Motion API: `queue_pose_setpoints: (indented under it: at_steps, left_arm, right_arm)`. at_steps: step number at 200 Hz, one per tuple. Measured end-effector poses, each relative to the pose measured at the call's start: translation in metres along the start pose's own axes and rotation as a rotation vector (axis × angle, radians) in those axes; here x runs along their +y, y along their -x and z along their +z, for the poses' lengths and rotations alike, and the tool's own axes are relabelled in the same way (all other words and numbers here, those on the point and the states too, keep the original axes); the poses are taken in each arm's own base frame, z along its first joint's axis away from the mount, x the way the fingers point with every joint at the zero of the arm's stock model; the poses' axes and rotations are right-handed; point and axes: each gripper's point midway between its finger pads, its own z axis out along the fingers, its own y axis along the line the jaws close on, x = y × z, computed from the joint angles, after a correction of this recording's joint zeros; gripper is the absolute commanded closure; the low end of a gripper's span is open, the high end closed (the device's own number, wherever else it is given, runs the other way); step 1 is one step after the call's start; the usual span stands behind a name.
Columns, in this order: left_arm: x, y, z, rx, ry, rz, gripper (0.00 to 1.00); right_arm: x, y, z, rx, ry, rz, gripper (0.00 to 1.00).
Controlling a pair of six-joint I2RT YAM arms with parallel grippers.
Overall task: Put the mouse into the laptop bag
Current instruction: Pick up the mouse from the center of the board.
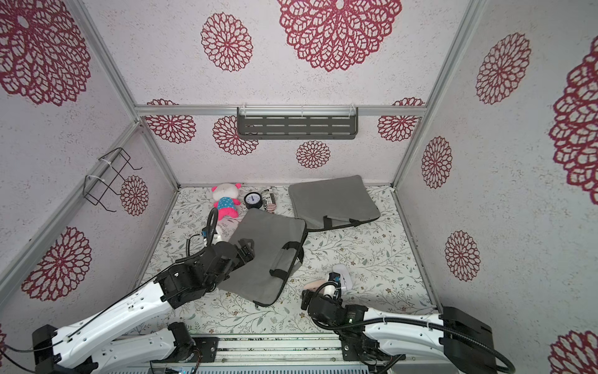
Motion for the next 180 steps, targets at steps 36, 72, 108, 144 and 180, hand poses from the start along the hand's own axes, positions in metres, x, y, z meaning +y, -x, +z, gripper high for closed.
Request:
queue_pose_setpoints:
  at_steps: [36,72,108,144,180]
  left_arm:
    - [0.018,-0.005,0.027,0.076,0.079,-0.011,0.02]
    - [0.027,-0.004,0.03,0.141,0.103,-0.078,0.02]
    - [0.016,0.013,0.031,0.16,0.117,-0.091,0.02]
    - [0.01,0.014,0.058,0.187,0.168,-0.039,0.02]
    - [0.014,-0.001,0.088,0.217,0.204,0.064,0.02]
  right_arm:
    - [-0.005,0.02,0.014,-0.031,-0.08,0.034,0.01]
    - [0.001,0.03,0.031,-0.031,-0.173,-0.042,0.01]
    - [0.023,0.031,0.056,-0.006,-0.242,-0.154,0.02]
    - [0.023,0.034,0.064,-0.029,-0.281,-0.202,0.1]
    - [0.015,0.037,0.067,-0.051,-0.323,-0.244,0.29]
